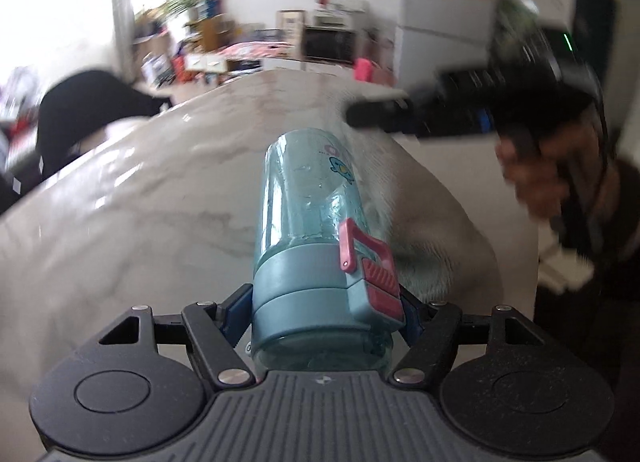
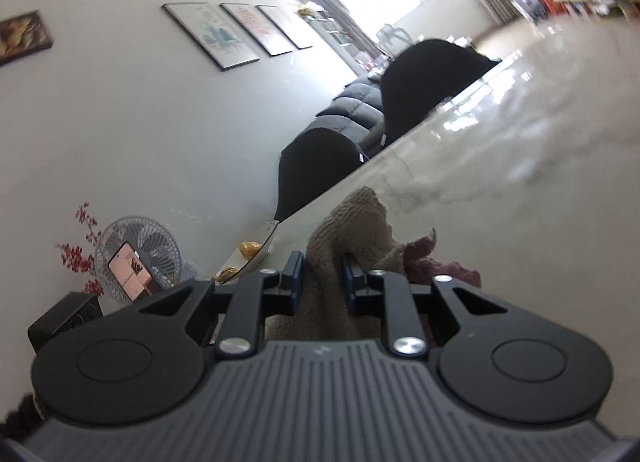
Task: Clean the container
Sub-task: 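Roll the teal bottle with the left gripper while the right gripper lifts the towel away, then drape the towel over the bottle's open end with the right gripper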
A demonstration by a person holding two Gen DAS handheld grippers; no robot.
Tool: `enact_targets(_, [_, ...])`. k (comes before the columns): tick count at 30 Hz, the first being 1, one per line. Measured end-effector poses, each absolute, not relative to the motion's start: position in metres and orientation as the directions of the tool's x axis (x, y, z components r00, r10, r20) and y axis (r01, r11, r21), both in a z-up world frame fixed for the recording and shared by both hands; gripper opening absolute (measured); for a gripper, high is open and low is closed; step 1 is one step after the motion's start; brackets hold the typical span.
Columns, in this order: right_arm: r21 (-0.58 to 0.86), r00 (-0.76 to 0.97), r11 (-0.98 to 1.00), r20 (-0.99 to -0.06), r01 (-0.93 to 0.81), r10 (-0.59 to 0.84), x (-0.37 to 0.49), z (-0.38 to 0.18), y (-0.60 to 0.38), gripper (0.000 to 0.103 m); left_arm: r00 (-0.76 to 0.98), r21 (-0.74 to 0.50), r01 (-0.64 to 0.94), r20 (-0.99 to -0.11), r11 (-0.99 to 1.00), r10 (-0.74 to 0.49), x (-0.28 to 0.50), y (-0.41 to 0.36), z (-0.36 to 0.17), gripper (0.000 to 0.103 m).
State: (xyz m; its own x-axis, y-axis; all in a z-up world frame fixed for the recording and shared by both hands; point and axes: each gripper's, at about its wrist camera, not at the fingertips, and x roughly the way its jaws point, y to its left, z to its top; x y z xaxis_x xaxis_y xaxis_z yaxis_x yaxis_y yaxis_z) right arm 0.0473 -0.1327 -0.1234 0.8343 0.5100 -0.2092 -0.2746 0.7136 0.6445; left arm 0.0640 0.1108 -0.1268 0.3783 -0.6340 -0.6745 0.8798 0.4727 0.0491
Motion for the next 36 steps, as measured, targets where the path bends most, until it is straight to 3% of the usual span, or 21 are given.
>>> enact_targets(4, [0.566,0.815,0.747,-0.210,-0.349,0.540,0.049,-0.110,-0.115,0.020,0.392,0.169,0.908,-0.667,0.383,-0.633,0.055,0.109,-0.123,0.073])
enact_targets(11, [0.383,0.789,0.822,-0.291,-0.422,0.541,0.055,-0.107,-0.076,0.019,0.391,0.162,0.910,-0.643,0.381,-0.659,0.047,0.110,-0.122,0.074])
enact_targets(16, [0.277,0.795,0.852,-0.318,-0.444,0.517,0.049,-0.104,-0.065,0.019,0.308,-0.088,0.896,-0.581,0.434,-0.753,0.063,0.129,-0.121,0.079])
enact_targets(20, [0.292,0.792,0.847,-0.313,-0.445,0.524,0.047,-0.105,-0.068,0.019,0.265,-0.309,0.832,-0.509,0.461,-0.819,0.077,0.146,-0.130,0.079])
enact_targets(26, [0.289,0.795,0.850,-0.314,-0.440,0.519,0.045,-0.104,-0.066,0.019,0.253,-0.390,0.777,-0.524,0.494,-0.813,0.088,0.148,-0.155,0.082])
enact_targets(29, [0.282,0.799,0.854,-0.314,-0.437,0.512,0.044,-0.102,-0.065,0.019,0.268,-0.347,0.795,-0.533,0.497,-0.802,0.089,0.142,-0.156,0.081])
enact_targets(34, [0.224,0.808,0.864,-0.308,-0.452,0.503,0.040,-0.092,-0.058,0.019,0.339,-0.045,0.889,-0.602,0.455,-0.723,0.076,0.134,-0.148,0.081])
enact_targets(36, [0.225,0.796,0.851,-0.302,-0.475,0.525,0.041,-0.089,-0.052,0.019,0.329,-0.042,0.897,-0.602,0.440,-0.728,0.080,0.139,-0.149,0.081])
